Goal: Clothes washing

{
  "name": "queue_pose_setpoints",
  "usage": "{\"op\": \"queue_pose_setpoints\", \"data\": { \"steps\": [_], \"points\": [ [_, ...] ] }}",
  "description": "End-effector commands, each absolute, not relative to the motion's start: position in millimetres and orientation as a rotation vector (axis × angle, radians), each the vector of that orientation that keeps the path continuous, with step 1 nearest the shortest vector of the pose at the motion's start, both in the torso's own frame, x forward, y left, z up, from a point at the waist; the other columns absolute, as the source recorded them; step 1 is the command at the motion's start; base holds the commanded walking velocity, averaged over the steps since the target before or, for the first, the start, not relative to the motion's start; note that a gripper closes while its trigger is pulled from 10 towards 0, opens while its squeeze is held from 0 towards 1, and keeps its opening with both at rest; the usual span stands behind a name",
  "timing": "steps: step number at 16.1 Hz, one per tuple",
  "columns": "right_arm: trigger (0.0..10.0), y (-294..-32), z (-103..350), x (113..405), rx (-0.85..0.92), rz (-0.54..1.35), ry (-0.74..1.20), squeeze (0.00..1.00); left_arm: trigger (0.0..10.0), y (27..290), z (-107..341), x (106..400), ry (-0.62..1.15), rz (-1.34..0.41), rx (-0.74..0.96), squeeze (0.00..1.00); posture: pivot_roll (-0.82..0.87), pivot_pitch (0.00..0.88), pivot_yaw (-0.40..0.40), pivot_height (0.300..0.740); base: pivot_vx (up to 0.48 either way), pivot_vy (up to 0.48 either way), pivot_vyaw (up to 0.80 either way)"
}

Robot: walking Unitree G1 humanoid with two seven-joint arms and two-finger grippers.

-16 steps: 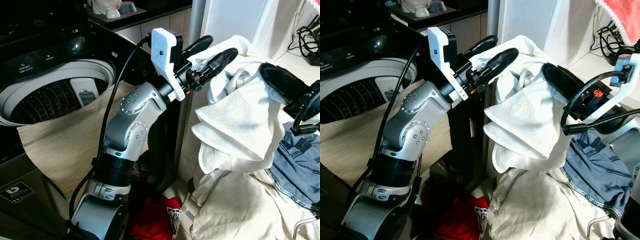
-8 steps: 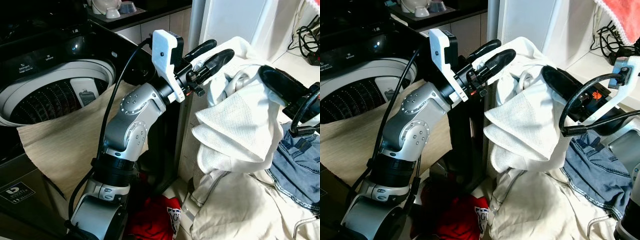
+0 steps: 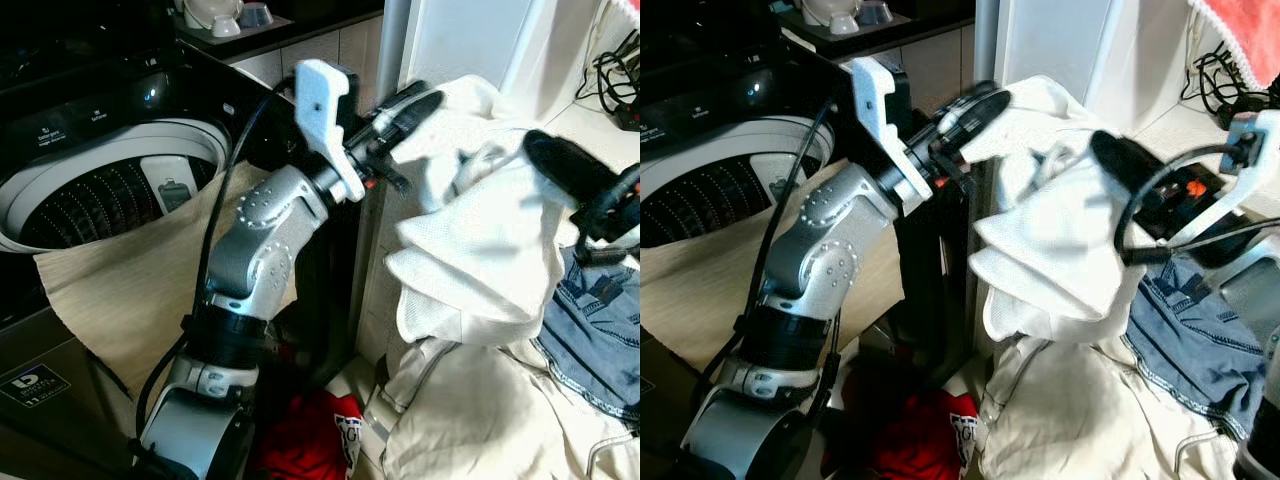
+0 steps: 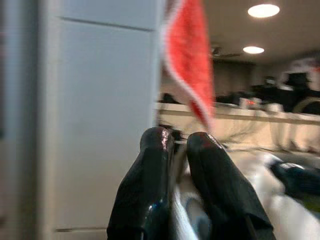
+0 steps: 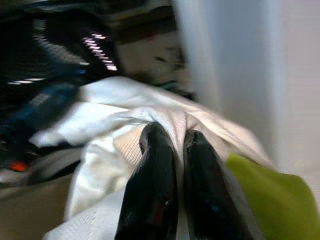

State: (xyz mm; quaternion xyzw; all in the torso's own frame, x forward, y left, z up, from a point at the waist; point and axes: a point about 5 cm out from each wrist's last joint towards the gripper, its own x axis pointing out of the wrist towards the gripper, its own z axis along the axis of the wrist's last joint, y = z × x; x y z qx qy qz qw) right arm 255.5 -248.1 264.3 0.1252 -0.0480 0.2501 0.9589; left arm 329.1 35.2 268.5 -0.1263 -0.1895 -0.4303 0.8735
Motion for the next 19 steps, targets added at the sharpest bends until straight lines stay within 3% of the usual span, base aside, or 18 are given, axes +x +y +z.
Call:
{"op": "queue_pose_setpoints", "data": {
  "steps": [1,2,3,4,6,10,13,15,16,17,19],
  "points": [
    [10.0,-260.8,268.8,258.2,0.226,0.407,-0.123,0.00,0.0,38.6,277.0,334.5,-0.428,-0.844,-0.252,0.00,-0.18,0.000,0.067,0.740,0.000,0.000,0.00],
    [10.0,-263.7,268.4,259.0,0.220,0.382,-0.121,0.00,0.0,38.8,277.2,335.9,-0.429,-0.832,-0.250,0.00,-0.18,0.000,0.067,0.740,0.000,0.000,0.00],
    [10.0,-289.0,268.4,267.0,0.204,0.179,-0.123,0.00,0.0,39.3,282.4,344.4,-0.443,-0.771,-0.243,0.00,-0.19,0.000,0.078,0.740,0.000,0.000,0.00],
    [10.0,-300.5,268.5,268.9,0.181,0.100,-0.122,1.00,0.0,40.0,287.5,348.4,-0.460,-0.742,-0.242,0.00,-0.19,0.000,0.078,0.740,0.000,0.000,0.00],
    [10.0,-322.7,275.4,268.5,0.161,-0.027,-0.147,1.00,0.0,41.6,301.8,355.6,-0.512,-0.711,-0.256,0.00,-0.20,0.000,0.083,0.740,0.000,0.000,0.00],
    [10.0,-337.3,270.7,266.1,0.071,-0.135,-0.127,1.00,0.0,38.2,292.9,353.1,-0.493,-0.722,-0.253,0.00,-0.20,0.000,0.087,0.740,0.000,0.000,0.00],
    [10.0,-342.3,252.8,264.8,-0.080,-0.171,-0.011,1.00,0.0,34.7,284.8,351.3,-0.484,-0.735,-0.231,0.00,-0.19,0.000,0.086,0.740,0.000,0.000,0.00],
    [10.0,-354.3,231.8,259.7,-0.335,-0.294,0.143,1.00,0.0,46.4,293.1,354.4,-0.519,-0.711,-0.192,0.00,-0.19,0.000,0.087,0.740,0.000,0.000,0.00],
    [10.0,-350.2,229.9,259.9,-0.307,-0.280,0.126,0.42,0.0,51.5,301.3,355.2,-0.545,-0.711,-0.186,0.00,-0.18,0.000,0.083,0.740,0.000,0.000,0.00],
    [10.0,-338.6,233.2,262.2,-0.264,-0.234,0.080,0.00,0.0,56.0,316.3,353.2,-0.598,-0.732,-0.177,0.00,-0.18,0.000,0.084,0.740,0.000,0.000,0.00],
    [10.0,-306.9,247.9,268.1,-0.184,-0.070,-0.044,0.00,0.0,65.1,342.1,350.8,-0.664,-0.742,-0.152,0.00,-0.18,0.000,0.087,0.740,0.000,0.000,0.00]
  ]
}}
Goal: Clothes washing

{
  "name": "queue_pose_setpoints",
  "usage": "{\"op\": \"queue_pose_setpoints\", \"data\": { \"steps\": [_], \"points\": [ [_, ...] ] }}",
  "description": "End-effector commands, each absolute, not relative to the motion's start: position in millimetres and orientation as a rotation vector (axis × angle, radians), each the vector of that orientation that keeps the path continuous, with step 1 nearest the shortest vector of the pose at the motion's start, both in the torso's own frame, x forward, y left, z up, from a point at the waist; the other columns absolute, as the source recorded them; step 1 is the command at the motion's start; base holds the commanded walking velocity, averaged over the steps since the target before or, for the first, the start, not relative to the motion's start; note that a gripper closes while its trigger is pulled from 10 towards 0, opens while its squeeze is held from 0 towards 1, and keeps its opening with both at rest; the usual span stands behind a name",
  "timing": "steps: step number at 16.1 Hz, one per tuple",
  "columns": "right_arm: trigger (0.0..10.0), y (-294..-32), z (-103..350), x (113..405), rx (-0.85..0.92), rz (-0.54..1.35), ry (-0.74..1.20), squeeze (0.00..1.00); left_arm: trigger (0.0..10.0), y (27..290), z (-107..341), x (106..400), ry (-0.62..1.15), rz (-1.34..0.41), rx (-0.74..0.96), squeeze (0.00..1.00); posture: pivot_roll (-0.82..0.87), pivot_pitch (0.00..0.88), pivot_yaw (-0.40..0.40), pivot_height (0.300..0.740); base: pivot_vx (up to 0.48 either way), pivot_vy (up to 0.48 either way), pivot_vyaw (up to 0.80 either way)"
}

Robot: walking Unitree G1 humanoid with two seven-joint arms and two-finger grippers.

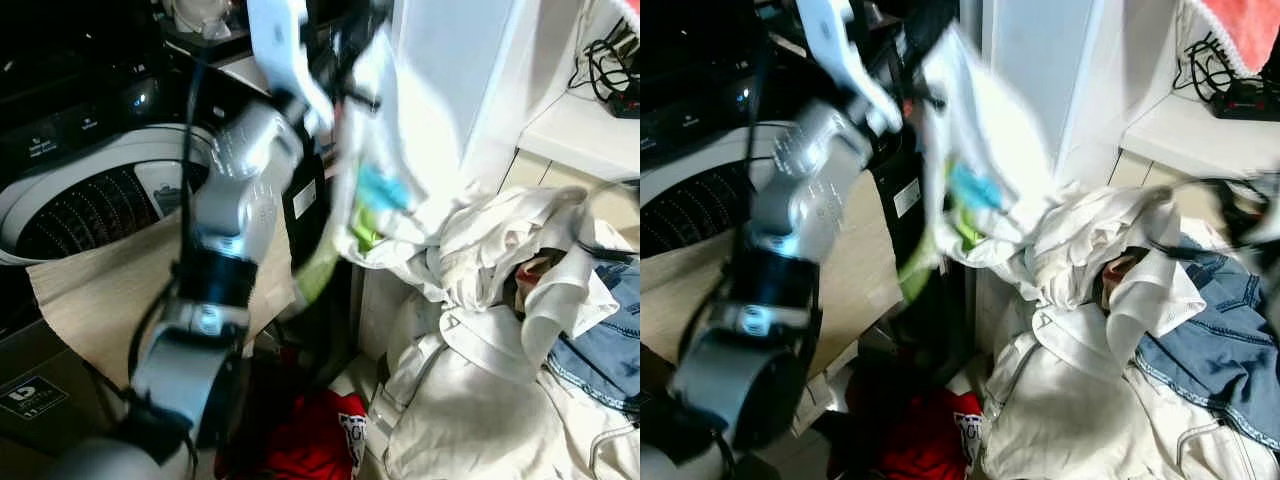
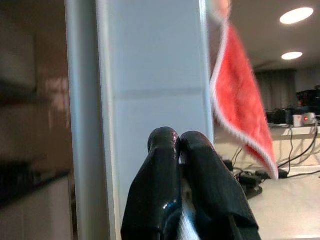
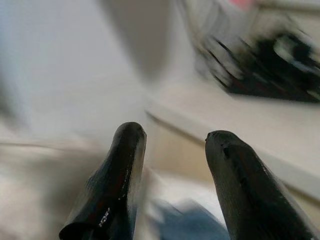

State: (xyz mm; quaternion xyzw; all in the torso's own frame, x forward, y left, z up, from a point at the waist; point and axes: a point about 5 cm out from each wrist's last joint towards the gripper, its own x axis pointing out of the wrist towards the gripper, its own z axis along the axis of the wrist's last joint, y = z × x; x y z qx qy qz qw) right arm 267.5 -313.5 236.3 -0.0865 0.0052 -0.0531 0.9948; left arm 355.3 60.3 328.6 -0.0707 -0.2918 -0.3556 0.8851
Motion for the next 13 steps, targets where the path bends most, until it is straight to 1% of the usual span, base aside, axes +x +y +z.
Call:
{"op": "queue_pose_setpoints", "data": {
  "steps": [1,2,4,5,6,8,9,10,11,12,13],
  "points": [
    [10.0,-295.6,252.7,269.8,-0.179,-0.008,-0.077,0.00,0.0,71.0,349.7,352.4,-0.681,-0.721,-0.106,0.00,-0.18,0.000,0.088,0.740,0.000,0.000,0.00],
    [10.0,-281.0,257.5,271.3,-0.184,0.071,-0.098,0.00,0.0,88.8,362.4,359.4,-0.697,-0.646,-0.018,0.00,-0.17,0.000,0.087,0.740,0.000,0.000,0.00],
    [10.0,-262.7,258.9,271.2,-0.205,0.172,-0.104,0.00,0.0,149.6,404.5,371.9,-0.737,-0.378,0.268,0.00,-0.16,0.000,0.087,0.740,0.000,0.000,0.00],
    [10.0,-256.4,260.6,271.4,-0.195,0.197,-0.116,0.00,0.0,189.7,444.3,366.2,-0.803,-0.136,0.428,0.00,-0.16,0.000,0.087,0.740,0.000,0.000,0.00],
    [10.0,-251.7,261.6,271.4,-0.183,0.215,-0.124,0.00,0.0,221.8,484.9,346.5,-0.906,0.107,0.567,0.00,-0.15,0.000,0.083,0.740,0.000,0.000,0.00],
    [10.0,-248.2,262.2,272.3,-0.183,0.223,-0.129,0.00,0.0,240.7,523.8,315.5,-1.058,0.321,0.669,0.00,-0.14,0.000,0.081,0.740,0.000,0.000,0.00],
    [10.0,-242.8,261.5,274.1,-0.182,0.235,-0.132,0.00,0.0,244.1,539.9,301.4,-1.122,0.400,0.744,0.00,-0.14,0.000,0.081,0.740,0.000,0.000,0.00],
    [10.0,-236.7,257.1,274.7,-0.182,0.250,-0.125,0.00,0.0,243.0,526.5,318.6,-1.024,0.354,0.778,0.00,-0.13,0.000,0.079,0.740,0.000,0.000,0.00],
    [10.0,-235.8,256.1,274.6,-0.183,0.253,-0.122,0.00,0.0,243.0,522.7,323.1,-1.008,0.347,0.784,0.00,-0.13,0.000,0.079,0.740,0.000,0.000,0.00],
    [10.0,-232.8,253.1,274.8,-0.183,0.260,-0.115,0.00,0.0,243.9,490.7,350.3,-0.834,0.284,0.816,0.00,-0.13,0.000,0.077,0.740,0.000,0.000,0.00],
    [10.0,-228.7,251.0,274.5,-0.175,0.275,-0.108,0.00,0.0,247.4,451.1,376.2,-0.581,0.207,0.852,0.00,-0.13,0.000,0.077,0.740,0.000,0.000,0.00]
  ]
}}
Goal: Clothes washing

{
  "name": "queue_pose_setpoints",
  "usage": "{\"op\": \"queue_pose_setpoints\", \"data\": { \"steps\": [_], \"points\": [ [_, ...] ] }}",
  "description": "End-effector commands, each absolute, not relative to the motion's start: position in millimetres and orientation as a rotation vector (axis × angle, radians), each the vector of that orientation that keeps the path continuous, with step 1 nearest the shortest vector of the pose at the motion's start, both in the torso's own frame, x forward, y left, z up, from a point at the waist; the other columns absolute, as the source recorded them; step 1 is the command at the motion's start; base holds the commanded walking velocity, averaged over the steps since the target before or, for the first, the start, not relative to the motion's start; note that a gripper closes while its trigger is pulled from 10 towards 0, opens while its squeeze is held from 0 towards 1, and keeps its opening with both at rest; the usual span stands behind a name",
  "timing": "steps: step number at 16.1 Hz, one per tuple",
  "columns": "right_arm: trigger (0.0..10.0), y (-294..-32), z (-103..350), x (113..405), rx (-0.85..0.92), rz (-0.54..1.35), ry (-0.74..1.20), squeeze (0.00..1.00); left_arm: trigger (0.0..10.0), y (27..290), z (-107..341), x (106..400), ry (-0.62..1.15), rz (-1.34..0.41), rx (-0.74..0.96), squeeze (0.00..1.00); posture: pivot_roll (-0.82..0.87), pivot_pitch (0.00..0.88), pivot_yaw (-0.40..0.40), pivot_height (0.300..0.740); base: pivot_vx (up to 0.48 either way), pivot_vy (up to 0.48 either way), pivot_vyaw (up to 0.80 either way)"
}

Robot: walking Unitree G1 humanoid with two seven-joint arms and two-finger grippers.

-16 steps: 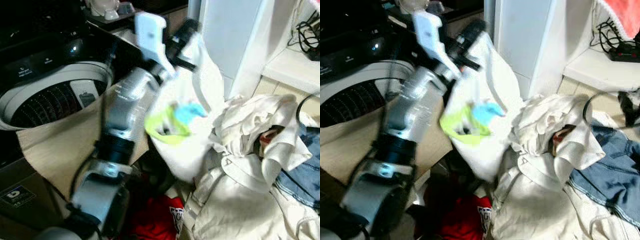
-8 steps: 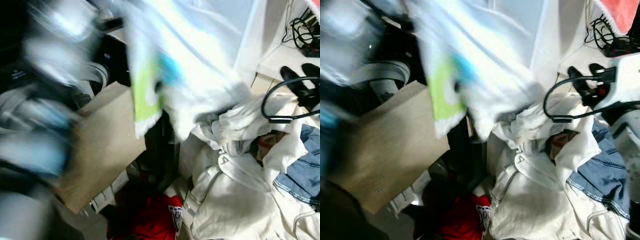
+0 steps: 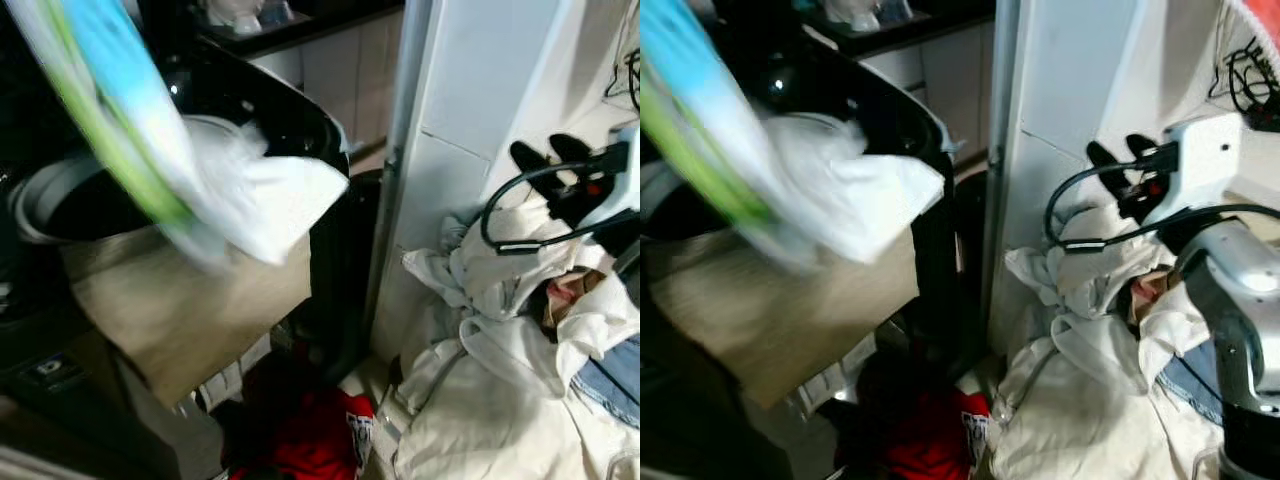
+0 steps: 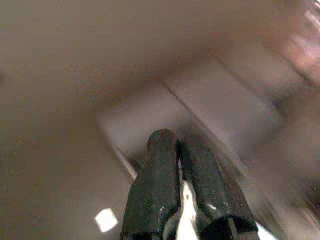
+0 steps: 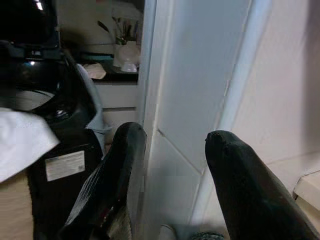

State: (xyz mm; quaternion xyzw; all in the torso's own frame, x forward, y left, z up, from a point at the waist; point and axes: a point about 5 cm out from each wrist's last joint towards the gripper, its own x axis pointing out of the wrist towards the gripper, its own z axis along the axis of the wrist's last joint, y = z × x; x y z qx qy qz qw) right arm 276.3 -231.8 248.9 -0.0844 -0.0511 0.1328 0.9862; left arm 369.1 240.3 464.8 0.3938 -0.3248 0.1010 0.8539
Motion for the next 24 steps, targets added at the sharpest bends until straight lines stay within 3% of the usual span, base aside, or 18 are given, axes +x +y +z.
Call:
{"op": "queue_pose_setpoints", "data": {
  "steps": [1,2,3,4,5,7,11,18,22,24],
  "points": [
    [10.0,-223.9,249.8,274.8,-0.176,0.293,-0.102,0.00,0.0,247.5,412.5,393.2,-0.382,0.092,0.837,0.00,-0.13,0.000,0.075,0.740,0.000,0.000,0.00],
    [10.0,-220.2,248.5,274.9,-0.174,0.308,-0.098,0.00,2.5,250.5,390.9,399.9,-0.275,0.071,0.823,0.00,-0.13,0.000,0.075,0.740,0.000,0.000,0.00],
    [10.0,-212.3,245.1,274.3,-0.175,0.339,-0.086,0.00,10.0,256.5,350.9,407.2,-0.084,0.017,0.778,0.00,-0.14,0.000,0.078,0.740,0.000,0.000,0.00],
    [10.0,-205.8,241.3,272.5,-0.184,0.374,-0.068,0.00,10.0,261.0,332.2,408.3,0.024,-0.025,0.693,0.00,-0.15,0.000,0.082,0.740,0.000,0.000,0.00],
    [10.0,-202.3,239.1,270.7,-0.192,0.400,-0.055,0.00,10.0,264.0,333.9,407.5,0.028,-0.011,0.643,1.00,-0.15,0.000,0.080,0.740,0.000,0.000,0.00],
    [10.0,-187.7,229.4,262.5,-0.212,0.523,0.000,0.00,10.0,272.4,348.3,401.9,0.076,-0.054,0.580,1.00,-0.14,0.000,0.072,0.740,0.000,0.000,0.00],
    [10.0,-179.7,222.2,262.7,-0.216,0.573,0.038,0.00,10.0,271.4,346.0,396.0,0.204,-0.245,0.617,1.00,-0.13,0.000,0.068,0.740,0.000,0.000,0.00],
    [10.0,-178.0,213.1,262.7,-0.227,0.583,0.089,0.00,10.0,283.4,329.5,386.7,0.349,-0.366,0.618,1.00,-0.12,0.000,0.068,0.740,0.000,0.000,0.00],
    [10.0,-180.9,213.2,264.7,-0.224,0.554,0.086,0.00,10.0,279.2,341.2,389.9,0.228,-0.322,0.593,1.00,-0.12,0.000,0.070,0.740,0.000,0.000,0.00],
    [10.0,-181.9,213.6,264.6,-0.223,0.545,0.084,0.00,10.0,259.6,357.2,390.3,0.040,-0.480,0.455,1.00,-0.12,0.000,0.073,0.740,0.000,0.000,0.00]
  ]
}}
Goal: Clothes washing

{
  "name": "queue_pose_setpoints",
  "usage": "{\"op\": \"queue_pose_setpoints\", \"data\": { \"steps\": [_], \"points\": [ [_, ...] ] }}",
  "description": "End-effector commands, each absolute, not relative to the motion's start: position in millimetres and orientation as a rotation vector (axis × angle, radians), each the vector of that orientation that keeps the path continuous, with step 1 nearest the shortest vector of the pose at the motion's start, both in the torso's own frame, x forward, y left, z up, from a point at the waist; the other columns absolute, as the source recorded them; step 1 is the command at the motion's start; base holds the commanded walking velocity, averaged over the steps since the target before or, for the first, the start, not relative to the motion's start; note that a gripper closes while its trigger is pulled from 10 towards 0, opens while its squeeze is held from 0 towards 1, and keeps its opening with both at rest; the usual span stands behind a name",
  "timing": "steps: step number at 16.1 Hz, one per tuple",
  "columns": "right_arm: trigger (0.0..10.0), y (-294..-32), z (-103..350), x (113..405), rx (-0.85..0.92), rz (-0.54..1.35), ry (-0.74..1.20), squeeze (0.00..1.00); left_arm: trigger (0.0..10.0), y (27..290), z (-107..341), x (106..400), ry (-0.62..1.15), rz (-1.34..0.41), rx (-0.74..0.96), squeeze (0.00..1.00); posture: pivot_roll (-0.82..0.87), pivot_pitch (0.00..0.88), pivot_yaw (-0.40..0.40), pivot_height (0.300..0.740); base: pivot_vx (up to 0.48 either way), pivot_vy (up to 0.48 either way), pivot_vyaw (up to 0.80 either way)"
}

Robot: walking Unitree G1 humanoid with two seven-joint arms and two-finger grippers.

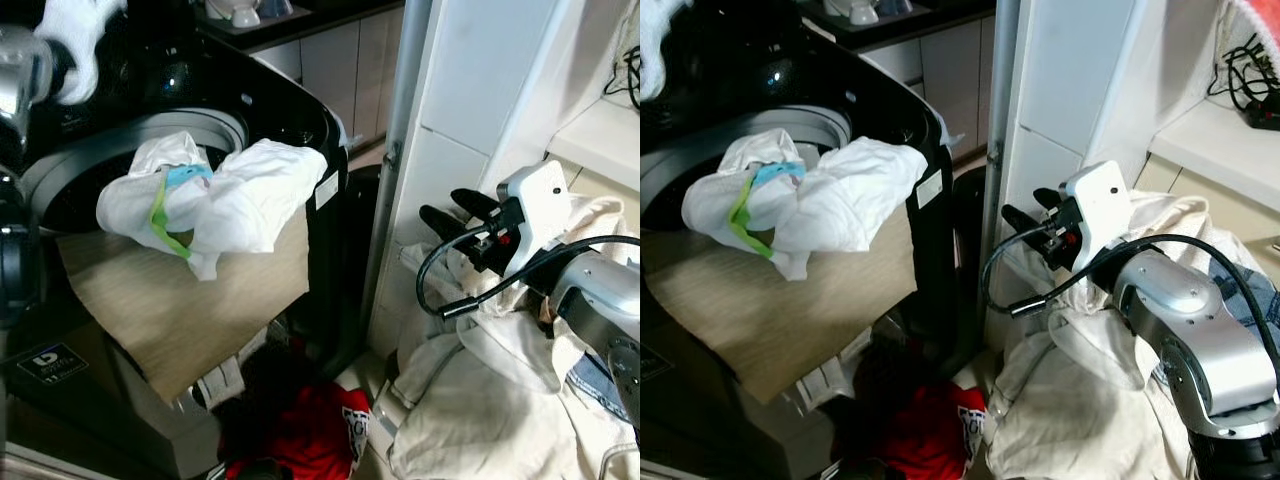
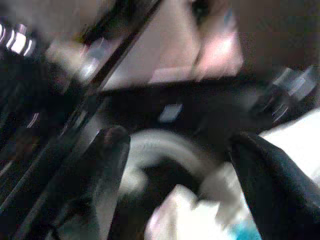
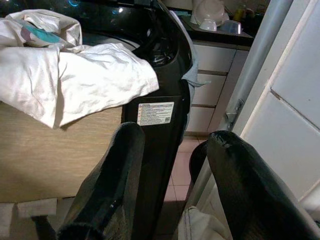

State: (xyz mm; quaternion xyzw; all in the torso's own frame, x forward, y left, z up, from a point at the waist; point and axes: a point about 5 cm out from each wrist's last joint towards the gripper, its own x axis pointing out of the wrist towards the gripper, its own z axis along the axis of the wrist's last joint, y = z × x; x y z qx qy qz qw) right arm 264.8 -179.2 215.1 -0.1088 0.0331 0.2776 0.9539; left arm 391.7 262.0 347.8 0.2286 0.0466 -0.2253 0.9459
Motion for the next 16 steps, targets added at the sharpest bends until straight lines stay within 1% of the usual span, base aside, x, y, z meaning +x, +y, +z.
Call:
{"op": "queue_pose_setpoints", "data": {
  "steps": [1,2,3,4,5,6,8,9,10,13,15,16],
  "points": [
    [10.0,-182.0,212.9,262.9,-0.228,0.549,0.089,0.00,10.0,250.6,352.7,382.7,0.036,-0.714,0.455,0.00,-0.13,0.000,0.078,0.740,0.000,0.000,0.00],
    [10.0,-181.4,212.2,261.2,-0.231,0.557,0.094,0.00,10.0,244.6,341.2,373.1,0.080,-0.939,0.484,0.00,-0.13,0.000,0.078,0.740,0.000,0.000,0.00],
    [10.0,-180.5,211.7,260.0,-0.237,0.568,0.099,0.00,10.0,241.8,324.9,368.4,0.168,-1.034,0.494,0.00,-0.13,0.000,0.081,0.740,0.000,0.000,0.00],
    [10.0,-178.9,211.2,258.9,-0.239,0.578,0.103,0.00,10.0,238.3,308.4,365.6,0.230,-1.080,0.519,0.00,-0.13,0.000,0.081,0.740,0.000,0.000,0.00],
    [10.0,-178.3,210.9,258.5,-0.238,0.583,0.103,0.00,10.0,236.9,302.2,364.9,0.247,-1.090,0.524,0.00,-0.13,0.000,0.081,0.740,0.000,0.000,0.00],
    [10.0,-175.7,209.9,257.6,-0.239,0.597,0.106,0.00,10.0,231.1,287.0,363.7,0.273,-1.105,0.545,0.00,-0.13,0.000,0.076,0.740,0.000,0.000,0.00],
    [10.0,-172.1,208.6,256.8,-0.246,0.611,0.109,0.00,10.0,219.4,268.4,363.6,0.250,-1.067,0.698,0.00,-0.12,0.000,0.076,0.740,0.000,0.000,0.00],
    [10.0,-171.4,208.6,256.9,-0.246,0.613,0.109,0.00,10.0,216.2,265.0,365.1,0.228,-1.039,0.744,0.00,-0.12,0.000,0.076,0.740,0.000,0.000,0.00],
    [10.0,-169.9,208.5,256.9,-0.245,0.618,0.108,0.00,10.0,211.3,258.7,365.3,0.211,-0.997,0.777,0.00,-0.12,0.000,0.073,0.740,0.000,0.000,0.00],
    [10.0,-168.0,207.8,256.7,-0.238,0.630,0.115,0.00,10.0,214.8,233.8,365.1,0.329,-0.930,0.793,0.00,-0.12,0.000,0.075,0.740,0.000,0.000,0.00],
    [10.0,-167.5,207.3,256.5,-0.231,0.631,0.118,0.00,10.0,216.3,224.3,365.6,0.370,-0.899,0.738,0.00,-0.12,0.000,0.076,0.740,0.000,0.000,0.00],
    [10.0,-167.6,206.8,256.3,-0.225,0.630,0.122,0.00,10.0,210.1,220.7,367.6,0.377,-0.884,0.500,0.00,-0.13,0.000,0.078,0.740,0.000,0.000,0.00]
  ]
}}
